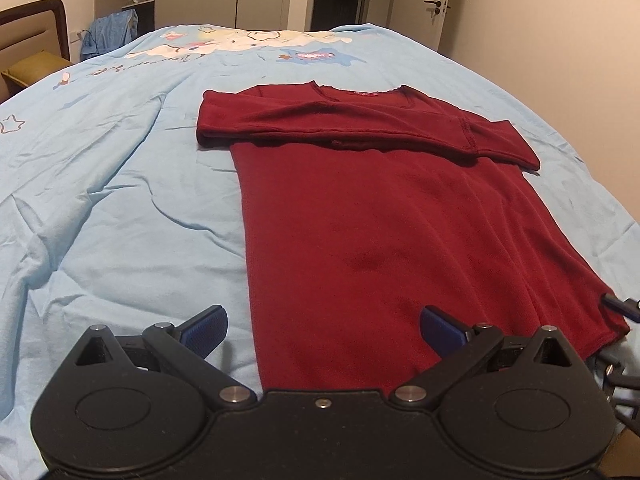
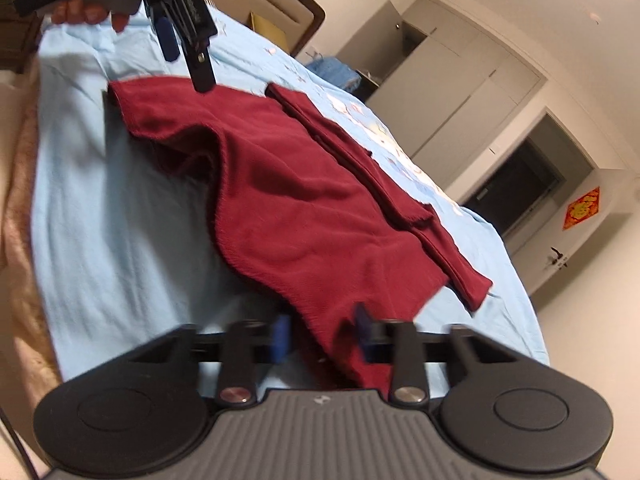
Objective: Fold small clothes
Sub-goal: 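Open both grippers and withdraw them above the folded sweater, then grasp the sweater hem with the right gripper while the left gripper grasps the hem too, then lift the hem with both grippers and fold it toward the collar, then lower the hem onto the collar and open both grippers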
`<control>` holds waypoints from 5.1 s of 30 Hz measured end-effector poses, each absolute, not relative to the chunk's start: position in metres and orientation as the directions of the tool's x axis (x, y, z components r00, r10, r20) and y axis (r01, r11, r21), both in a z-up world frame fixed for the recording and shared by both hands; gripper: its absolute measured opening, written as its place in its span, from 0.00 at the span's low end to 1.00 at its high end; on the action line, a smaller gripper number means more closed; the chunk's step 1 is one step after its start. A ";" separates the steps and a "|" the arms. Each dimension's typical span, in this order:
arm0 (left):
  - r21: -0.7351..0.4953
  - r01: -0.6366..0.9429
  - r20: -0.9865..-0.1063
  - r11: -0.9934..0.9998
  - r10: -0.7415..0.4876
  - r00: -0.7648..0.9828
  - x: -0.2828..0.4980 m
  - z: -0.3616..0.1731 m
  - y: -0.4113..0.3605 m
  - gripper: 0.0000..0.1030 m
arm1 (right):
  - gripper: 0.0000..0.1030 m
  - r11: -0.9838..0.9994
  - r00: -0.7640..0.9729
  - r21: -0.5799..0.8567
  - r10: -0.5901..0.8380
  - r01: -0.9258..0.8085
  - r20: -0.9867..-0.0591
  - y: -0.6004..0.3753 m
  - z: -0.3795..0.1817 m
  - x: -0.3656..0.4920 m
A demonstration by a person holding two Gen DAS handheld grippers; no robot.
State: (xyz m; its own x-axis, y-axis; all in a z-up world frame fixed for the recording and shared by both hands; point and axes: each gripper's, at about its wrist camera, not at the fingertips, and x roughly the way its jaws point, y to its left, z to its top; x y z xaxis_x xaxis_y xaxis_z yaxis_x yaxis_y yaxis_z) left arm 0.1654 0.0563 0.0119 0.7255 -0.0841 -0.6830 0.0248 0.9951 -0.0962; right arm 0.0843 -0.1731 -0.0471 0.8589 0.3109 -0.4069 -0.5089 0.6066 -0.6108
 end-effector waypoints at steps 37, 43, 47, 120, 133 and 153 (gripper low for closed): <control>0.368 0.227 -0.511 0.902 -0.008 0.860 0.110 -0.029 -0.033 0.36 | 0.13 0.872 0.823 -0.055 0.435 -0.486 -0.366 -0.223 0.048 0.167; 0.334 0.156 -0.505 0.930 0.036 0.863 0.091 -0.020 0.016 0.20 | 0.13 0.866 0.821 -0.091 0.427 -0.492 -0.380 -0.221 0.034 0.157; 0.283 0.152 -0.472 0.947 0.000 0.881 0.087 -0.011 0.027 0.08 | 0.13 0.861 0.820 -0.134 0.403 -0.490 -0.407 -0.215 0.022 0.149; -0.072 0.097 -0.730 0.993 -0.119 0.673 0.337 0.100 0.114 0.04 | 0.06 0.747 0.872 -0.501 0.214 -0.437 -0.441 -0.150 0.058 0.321; -0.101 0.024 -0.775 0.995 -0.094 0.625 0.383 0.049 0.121 0.04 | 0.06 0.775 0.853 -0.451 0.206 -0.442 -0.480 -0.141 0.011 0.368; -0.196 -0.054 -0.680 0.979 -0.096 0.727 0.360 0.063 0.145 0.93 | 0.97 0.836 0.880 -0.400 0.187 -0.376 -0.438 -0.170 0.023 0.359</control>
